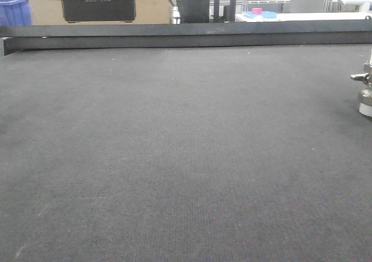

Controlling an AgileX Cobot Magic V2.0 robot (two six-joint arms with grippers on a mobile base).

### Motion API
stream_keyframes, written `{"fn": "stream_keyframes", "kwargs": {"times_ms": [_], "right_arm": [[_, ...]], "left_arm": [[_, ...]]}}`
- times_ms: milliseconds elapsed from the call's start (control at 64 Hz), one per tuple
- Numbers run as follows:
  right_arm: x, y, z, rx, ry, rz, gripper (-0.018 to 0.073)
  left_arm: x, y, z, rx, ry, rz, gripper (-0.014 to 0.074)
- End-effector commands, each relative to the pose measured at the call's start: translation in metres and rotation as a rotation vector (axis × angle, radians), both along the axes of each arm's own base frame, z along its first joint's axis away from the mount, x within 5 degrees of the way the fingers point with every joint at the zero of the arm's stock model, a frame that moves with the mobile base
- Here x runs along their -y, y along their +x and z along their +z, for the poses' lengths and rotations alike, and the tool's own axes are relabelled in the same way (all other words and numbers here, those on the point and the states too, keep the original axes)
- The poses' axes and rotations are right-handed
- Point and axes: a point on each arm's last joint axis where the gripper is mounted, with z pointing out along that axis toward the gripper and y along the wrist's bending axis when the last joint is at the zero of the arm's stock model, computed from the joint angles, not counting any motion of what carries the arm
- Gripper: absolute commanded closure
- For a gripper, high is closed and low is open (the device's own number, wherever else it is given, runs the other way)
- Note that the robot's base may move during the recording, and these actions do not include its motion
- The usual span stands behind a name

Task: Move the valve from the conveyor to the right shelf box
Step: 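Close the right gripper on a white-capped valve and lift it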

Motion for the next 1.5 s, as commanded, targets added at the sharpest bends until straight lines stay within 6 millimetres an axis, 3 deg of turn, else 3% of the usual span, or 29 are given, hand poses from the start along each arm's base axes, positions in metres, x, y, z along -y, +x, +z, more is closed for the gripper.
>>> {"fn": "stream_keyframes", "kwargs": {"times_ms": [0,172,516,875,1078,1188,1281,1391,1484], "right_arm": [[0.001,0.027,-0.006,-0.146,-0.007,0.008,-0.001],[0.002,0.075,-0.026,-0.302,-0.027,0.038,-0.001],[0.007,0.145,-0.111,-0.567,-0.094,0.066,-0.001],[0.008,0.181,-0.171,-0.614,-0.103,0.078,-0.001],[0.008,0.186,-0.184,-0.635,-0.101,0.08,-0.0002],[0.008,0.186,-0.184,-0.629,-0.101,0.08,0.0138],[0.008,0.186,-0.184,-0.627,-0.102,0.079,0.0375],[0.008,0.186,-0.182,-0.624,-0.102,0.079,0.0725],[0.008,0.183,-0.173,-0.605,-0.103,0.078,0.0713]], "left_arm": [[0.001,0.002,0.001,-0.003,0.002,-0.009,0.0016],[0.001,0.003,0.001,-0.005,0.003,-0.009,0.0016],[0.001,0.002,0.001,-0.009,0.005,-0.009,0.0016],[0.001,0.002,0.001,-0.009,0.005,-0.009,0.0016],[0.001,0.002,0.0,-0.011,0.005,-0.009,0.0016],[0.001,0.002,0.0,-0.011,0.005,-0.009,0.0016],[0.001,0.002,0.0,-0.014,0.005,-0.009,0.0016],[0.001,0.002,-0.002,-0.036,0.006,-0.01,0.0016],[0.001,0.001,-0.004,-0.071,0.008,-0.009,0.0016]]}}
